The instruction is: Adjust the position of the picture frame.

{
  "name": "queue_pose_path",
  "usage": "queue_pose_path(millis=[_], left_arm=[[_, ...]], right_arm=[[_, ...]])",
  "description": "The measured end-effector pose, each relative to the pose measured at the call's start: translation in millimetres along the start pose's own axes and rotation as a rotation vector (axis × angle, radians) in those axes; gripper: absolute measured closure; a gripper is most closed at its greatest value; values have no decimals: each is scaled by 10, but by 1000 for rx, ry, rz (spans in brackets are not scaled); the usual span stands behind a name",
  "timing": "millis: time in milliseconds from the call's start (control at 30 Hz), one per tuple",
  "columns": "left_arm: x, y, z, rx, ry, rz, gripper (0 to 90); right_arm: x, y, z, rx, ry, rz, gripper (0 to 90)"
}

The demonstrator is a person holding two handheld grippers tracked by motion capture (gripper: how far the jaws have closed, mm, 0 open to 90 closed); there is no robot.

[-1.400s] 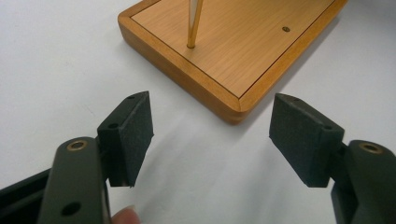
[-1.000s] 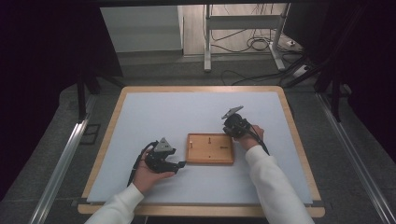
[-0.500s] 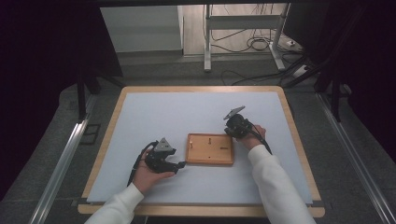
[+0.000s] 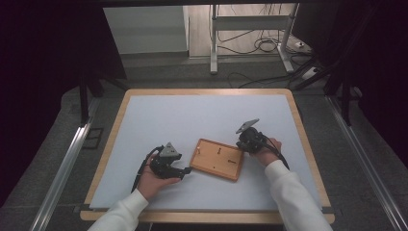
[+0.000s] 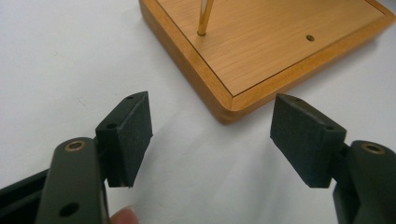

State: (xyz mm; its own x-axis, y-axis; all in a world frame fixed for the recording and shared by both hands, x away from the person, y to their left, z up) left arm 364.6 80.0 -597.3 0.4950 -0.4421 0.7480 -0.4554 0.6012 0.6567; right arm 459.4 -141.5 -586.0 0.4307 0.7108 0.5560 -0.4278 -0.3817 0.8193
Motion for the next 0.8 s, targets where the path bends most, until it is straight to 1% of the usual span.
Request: queue_pose_path(millis=[167,300,333,467,633,800], left_arm=[[-3,-2,19,-8,-3,-5,290],[6,6,31,-12,0,0,290],[8,7,33,-13,2,1,290],[16,6,39,-14,-1,6,290],[33,18,47,-14,5,19,291],[39,29,44,-12,8,22,291]], right_arm=[[-148,126,-147,7,9,8,900],[-273,237,-296,20,31,16,900],[-304,264,-339,24,29,17,900],[-404,358,-474,17,46,28,900],[-498,466,-559,17,29,53,900],[-595,509,-629,39,7,62,900]])
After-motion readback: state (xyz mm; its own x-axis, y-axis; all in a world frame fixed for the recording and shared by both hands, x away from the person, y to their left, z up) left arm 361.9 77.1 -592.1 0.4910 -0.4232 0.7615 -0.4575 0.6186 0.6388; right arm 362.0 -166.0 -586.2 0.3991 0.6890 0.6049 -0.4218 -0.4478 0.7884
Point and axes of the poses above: each handheld gripper's, and its own axes: y roughly backward along the jaws, x roughly out of its top, z roughly to its right, the point moved 10 cm from there along -y, roughly forward along the jaws, and after that the axes turned 1 degree about z, right-handed, at the moved point
